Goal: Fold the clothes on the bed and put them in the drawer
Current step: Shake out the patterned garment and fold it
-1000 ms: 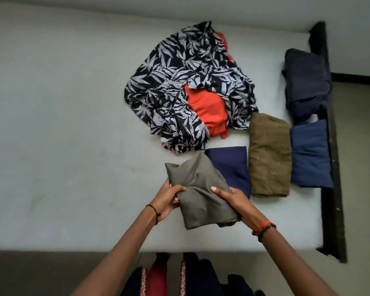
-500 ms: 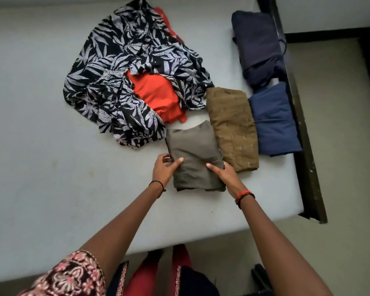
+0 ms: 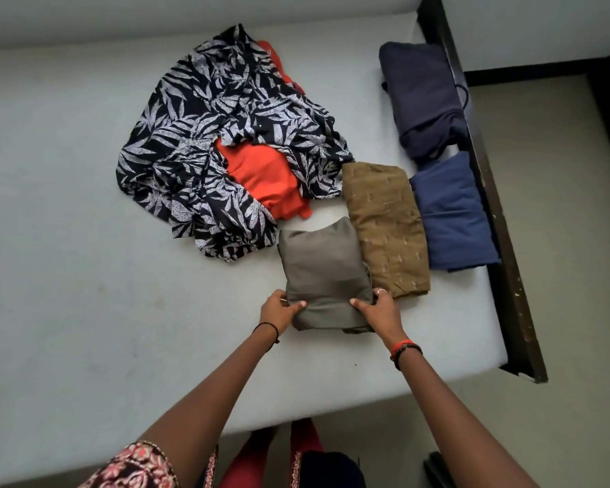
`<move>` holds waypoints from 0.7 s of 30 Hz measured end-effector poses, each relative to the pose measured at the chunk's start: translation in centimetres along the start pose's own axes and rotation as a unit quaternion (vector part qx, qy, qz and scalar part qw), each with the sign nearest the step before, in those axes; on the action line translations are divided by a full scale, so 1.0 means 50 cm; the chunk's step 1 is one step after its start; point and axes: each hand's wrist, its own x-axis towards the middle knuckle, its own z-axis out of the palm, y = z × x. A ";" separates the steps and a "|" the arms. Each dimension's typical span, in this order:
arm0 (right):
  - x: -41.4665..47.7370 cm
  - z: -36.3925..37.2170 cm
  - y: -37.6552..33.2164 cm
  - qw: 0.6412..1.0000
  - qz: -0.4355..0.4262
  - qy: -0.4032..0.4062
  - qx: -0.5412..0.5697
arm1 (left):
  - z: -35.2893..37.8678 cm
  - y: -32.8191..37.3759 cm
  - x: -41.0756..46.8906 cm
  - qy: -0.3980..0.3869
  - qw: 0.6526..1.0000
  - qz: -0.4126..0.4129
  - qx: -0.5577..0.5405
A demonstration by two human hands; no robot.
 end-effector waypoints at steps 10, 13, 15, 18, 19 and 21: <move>-0.027 -0.053 -0.096 0.975 -0.018 -0.032 -0.221 | -0.163 0.035 -0.020 -0.029 0.992 0.080 0.098; -0.023 -0.071 -0.186 0.969 -0.056 -0.007 -0.242 | -0.253 0.076 -0.003 0.041 0.989 0.114 0.090; -0.007 -0.062 -0.265 0.965 -0.116 0.010 -0.234 | -0.313 0.108 0.024 0.115 0.983 0.127 0.067; 0.029 -0.011 -0.393 0.949 -0.219 0.015 -0.228 | -0.386 0.152 0.085 0.199 0.970 0.133 0.050; 0.039 0.015 -0.435 0.937 -0.262 0.007 -0.230 | -0.405 0.164 0.107 0.218 0.965 0.135 0.053; 0.052 0.075 -0.508 0.911 -0.337 -0.020 -0.235 | -0.427 0.183 0.151 0.246 0.955 0.146 0.072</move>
